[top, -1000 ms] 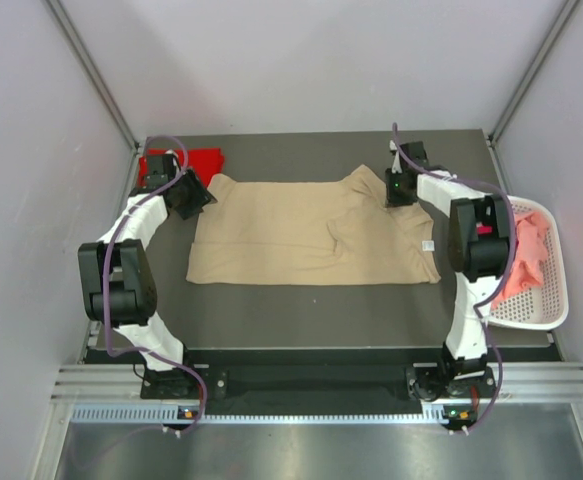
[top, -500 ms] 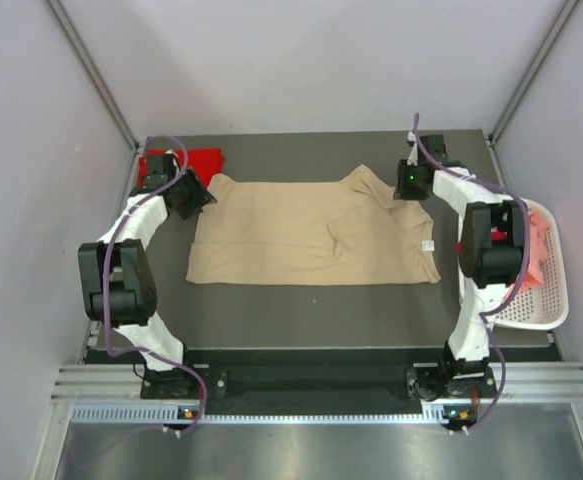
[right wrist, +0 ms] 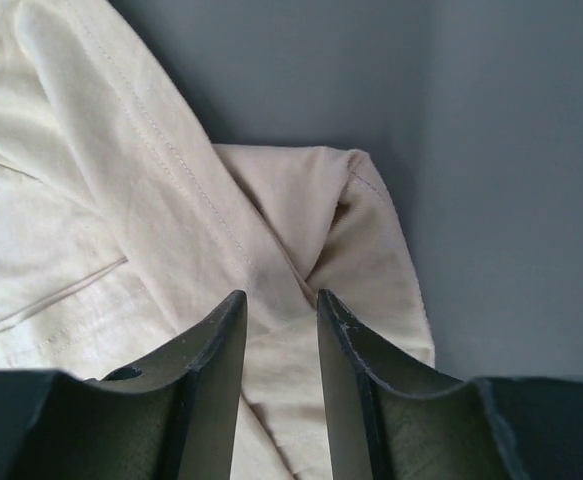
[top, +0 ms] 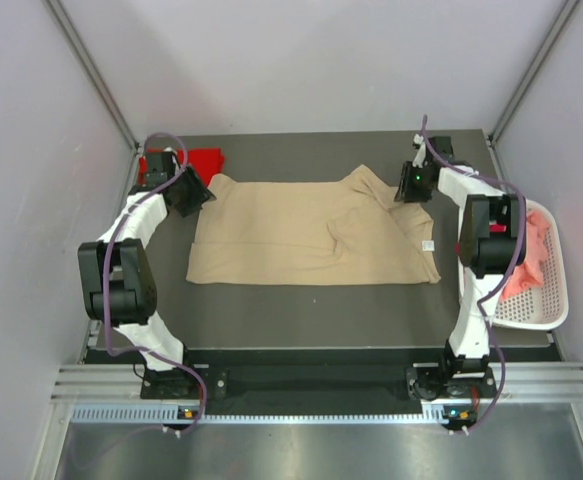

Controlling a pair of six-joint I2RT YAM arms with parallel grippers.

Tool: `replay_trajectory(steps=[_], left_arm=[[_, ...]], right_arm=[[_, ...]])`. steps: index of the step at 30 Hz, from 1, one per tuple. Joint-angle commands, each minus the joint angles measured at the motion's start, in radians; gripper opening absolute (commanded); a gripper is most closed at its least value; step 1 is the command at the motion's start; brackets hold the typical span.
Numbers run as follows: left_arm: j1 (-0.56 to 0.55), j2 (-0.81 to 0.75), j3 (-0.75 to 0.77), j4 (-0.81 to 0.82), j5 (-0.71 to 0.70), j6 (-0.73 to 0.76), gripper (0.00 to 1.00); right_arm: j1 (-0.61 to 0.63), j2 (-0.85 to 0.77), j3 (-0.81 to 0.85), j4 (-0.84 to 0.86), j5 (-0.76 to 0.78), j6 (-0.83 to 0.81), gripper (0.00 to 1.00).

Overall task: Fold and stack the t-shirts
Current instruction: Fold the tshirt

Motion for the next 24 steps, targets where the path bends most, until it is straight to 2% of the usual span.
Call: replay_trajectory(steps=[1, 7, 10, 11, 12, 18, 21, 24], left_arm=[[-0.003, 0.016, 0.041, 0.039, -0.006, 0.010, 0.54], [-0.003, 0.024, 0.050, 0.041, -0.011, 0.021, 0.54], [-0.003, 0.025, 0.062, 0.038, -0.022, 0.038, 0.54], [-0.003, 0.027, 0.069, 0.036, -0.025, 0.047, 0.54], [-0.003, 0.028, 0.075, 0.036, -0.037, 0.061, 0.54], [-0.003, 0.087, 0.188, 0.021, -0.063, 0.254, 0.55], [-0.004, 0.151, 0.257, 0.015, -0.042, 0.323, 0.55], [-0.012, 0.267, 0.393, -0.022, -0.016, 0.407, 0.54]], right_arm=[[0.003, -0.007, 0.015, 0.029, -0.029, 0.012, 0.34], [0.003, -0.003, 0.017, 0.036, -0.021, 0.015, 0.28], [0.003, -0.010, 0.017, 0.029, -0.007, 0.009, 0.13], [0.003, -0.026, 0.014, 0.030, -0.004, 0.004, 0.04], [0.003, -0.035, 0.009, 0.027, -0.001, 0.000, 0.00], [0.008, -0.112, 0.012, -0.002, -0.042, -0.052, 0.00], [0.011, -0.153, 0.000, -0.008, -0.062, -0.066, 0.00], [0.015, -0.185, -0.012, -0.010, -0.098, -0.074, 0.00]])
